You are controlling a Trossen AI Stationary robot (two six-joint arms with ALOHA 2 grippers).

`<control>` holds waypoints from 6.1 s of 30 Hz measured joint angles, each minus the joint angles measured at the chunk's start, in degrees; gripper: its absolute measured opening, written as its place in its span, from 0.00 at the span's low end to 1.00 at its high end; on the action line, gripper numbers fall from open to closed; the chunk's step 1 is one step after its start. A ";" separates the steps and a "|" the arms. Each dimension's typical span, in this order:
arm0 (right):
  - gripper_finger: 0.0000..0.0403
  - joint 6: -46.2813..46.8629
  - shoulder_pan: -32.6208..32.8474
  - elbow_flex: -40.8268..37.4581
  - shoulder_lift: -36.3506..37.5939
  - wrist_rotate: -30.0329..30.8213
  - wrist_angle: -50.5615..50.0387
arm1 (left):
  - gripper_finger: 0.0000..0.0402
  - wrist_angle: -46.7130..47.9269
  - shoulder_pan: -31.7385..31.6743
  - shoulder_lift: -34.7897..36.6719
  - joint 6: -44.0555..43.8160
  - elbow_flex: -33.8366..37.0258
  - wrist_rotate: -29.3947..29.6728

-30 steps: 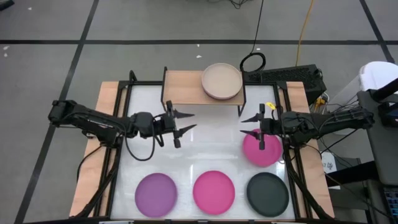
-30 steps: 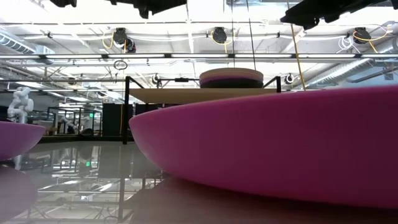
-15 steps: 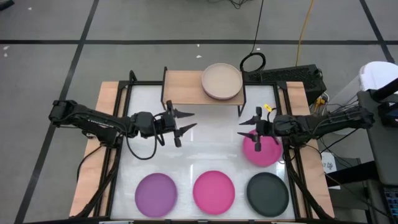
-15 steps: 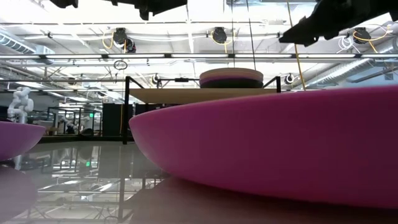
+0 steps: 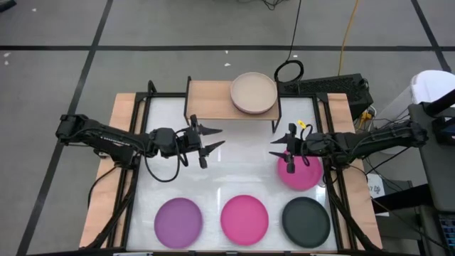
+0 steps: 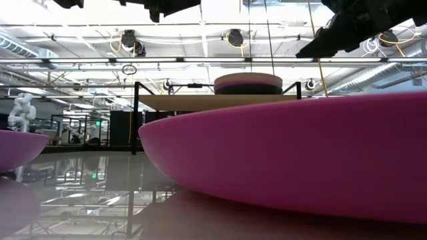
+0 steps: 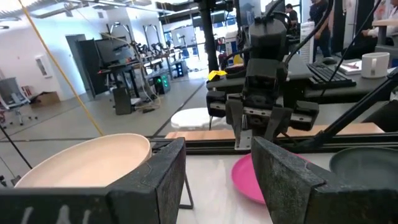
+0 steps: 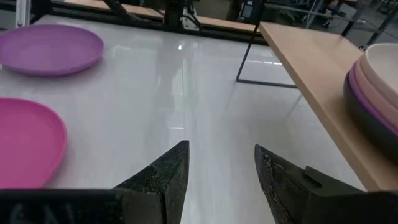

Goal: Place and stack plates onto a shelf
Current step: Put the top pink plate on the shelf

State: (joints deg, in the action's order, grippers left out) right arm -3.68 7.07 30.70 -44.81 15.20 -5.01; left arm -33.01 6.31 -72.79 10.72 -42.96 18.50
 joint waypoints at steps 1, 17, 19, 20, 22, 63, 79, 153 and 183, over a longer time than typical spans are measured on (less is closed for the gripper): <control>0.41 0.02 0.00 0.00 -0.15 -0.02 -0.03 | 0.47 0.00 0.00 0.00 0.00 0.00 0.00; 0.41 4.58 0.00 5.62 -0.25 -0.11 -10.94 | 0.47 0.16 0.00 0.00 -0.80 0.00 -0.02; 0.41 5.13 0.00 6.10 -0.28 -0.37 -12.46 | 0.47 0.17 0.00 0.00 -0.98 0.00 -0.02; 0.41 5.45 0.00 6.45 -0.30 -0.39 -13.21 | 0.47 0.18 0.00 0.00 -0.98 0.00 -0.02; 0.41 5.97 0.00 7.12 -0.33 -0.41 -14.79 | 0.47 0.19 0.00 0.00 -1.07 0.00 -0.02; 0.41 29.97 0.72 4.26 -14.48 -11.99 -32.92 | 0.47 1.55 0.00 -0.04 -4.48 -0.04 -0.04; 0.41 38.63 9.75 4.57 -25.77 -12.46 -26.72 | 0.47 1.57 0.00 -0.04 -5.29 -0.04 -0.02; 0.00 -7.61 0.64 34.80 -22.88 -11.96 -10.54 | 0.47 -1.04 0.15 9.43 -1.06 -0.50 -0.20; 0.00 -42.22 -22.70 47.98 -52.37 -28.92 -2.36 | 0.47 15.23 -0.11 19.93 -1.86 -0.52 0.07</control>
State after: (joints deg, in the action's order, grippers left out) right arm -45.90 -15.63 78.67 -97.18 -13.72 -7.37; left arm -17.78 6.20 -52.86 8.86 -43.48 18.57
